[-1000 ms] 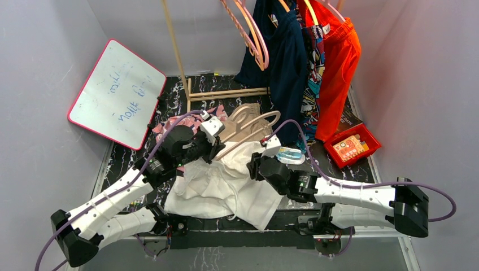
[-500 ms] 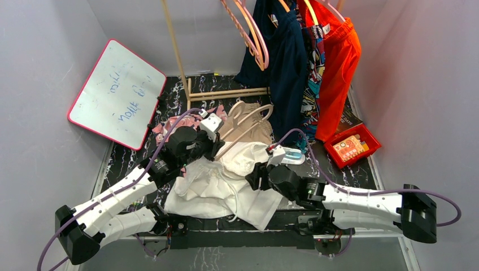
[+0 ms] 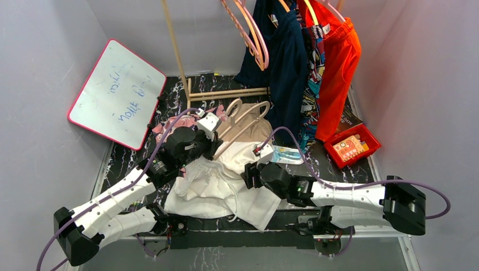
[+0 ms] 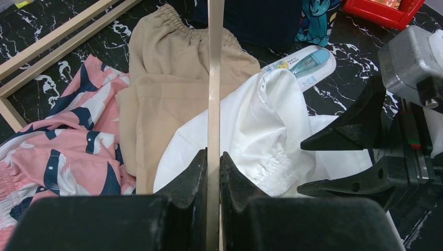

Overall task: Place the shorts on the hanger
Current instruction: Hang the shorts on the hanger.

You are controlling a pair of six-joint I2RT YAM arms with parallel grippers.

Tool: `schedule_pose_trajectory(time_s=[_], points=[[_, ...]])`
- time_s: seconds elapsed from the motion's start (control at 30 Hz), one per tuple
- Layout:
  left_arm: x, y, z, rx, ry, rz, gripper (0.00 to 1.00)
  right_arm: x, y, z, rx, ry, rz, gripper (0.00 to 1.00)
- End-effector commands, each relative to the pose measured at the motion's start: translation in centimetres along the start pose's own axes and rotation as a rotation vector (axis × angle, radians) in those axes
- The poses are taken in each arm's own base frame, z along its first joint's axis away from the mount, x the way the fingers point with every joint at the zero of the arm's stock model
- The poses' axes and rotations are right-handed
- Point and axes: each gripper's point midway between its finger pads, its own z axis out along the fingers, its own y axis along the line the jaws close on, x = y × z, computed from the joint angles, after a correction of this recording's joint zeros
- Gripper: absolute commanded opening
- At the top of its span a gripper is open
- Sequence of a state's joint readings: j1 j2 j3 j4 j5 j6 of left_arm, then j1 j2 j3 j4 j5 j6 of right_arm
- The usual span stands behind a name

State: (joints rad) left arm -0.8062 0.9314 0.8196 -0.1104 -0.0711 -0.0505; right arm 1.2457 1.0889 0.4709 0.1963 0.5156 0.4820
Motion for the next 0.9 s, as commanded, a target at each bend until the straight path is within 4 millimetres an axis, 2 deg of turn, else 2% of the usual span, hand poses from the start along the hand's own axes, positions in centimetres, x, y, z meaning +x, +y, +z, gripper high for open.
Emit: schedule_pose_trajectory(time_s=[0.0,0.2,0.33,0.47,0.7,0.87], points=[[-1.9,0.4,-0.7,-0.018,-0.064,-0.010,0.00,-3.0,1.2,0.7,-0.011,-0.088,-0.035,0.65],[-2.1,0.4,-0.7,-0.017,-0.063,-0.004,0.00,-1.4,1.4,1.3,-0.023,-0.043,-0.036,0.65],[-2.2,0.4,-0.8,-0.016,-0.065,-0.001,0.00,-0.6,1.6,1.2,-0.053,-0.039,-0.026,0.68],[-2.2,0.3,-0.9,-0.012,-0.064,-0.002,0.00,0.1,1.0,1.7,-0.010,-0.013,-0.036,0.68],[-2.1,0.0,-1.1,0.006,-0.056,0.003,0.00,0.5,-0.1,2.6,0.067,-0.005,-0.064,0.53],[-2.4,0.1,-1.4,0.006,-0.062,0.005,0.00,-0.5,-0.8,2.3,0.106,-0.050,-0.034,0.31]])
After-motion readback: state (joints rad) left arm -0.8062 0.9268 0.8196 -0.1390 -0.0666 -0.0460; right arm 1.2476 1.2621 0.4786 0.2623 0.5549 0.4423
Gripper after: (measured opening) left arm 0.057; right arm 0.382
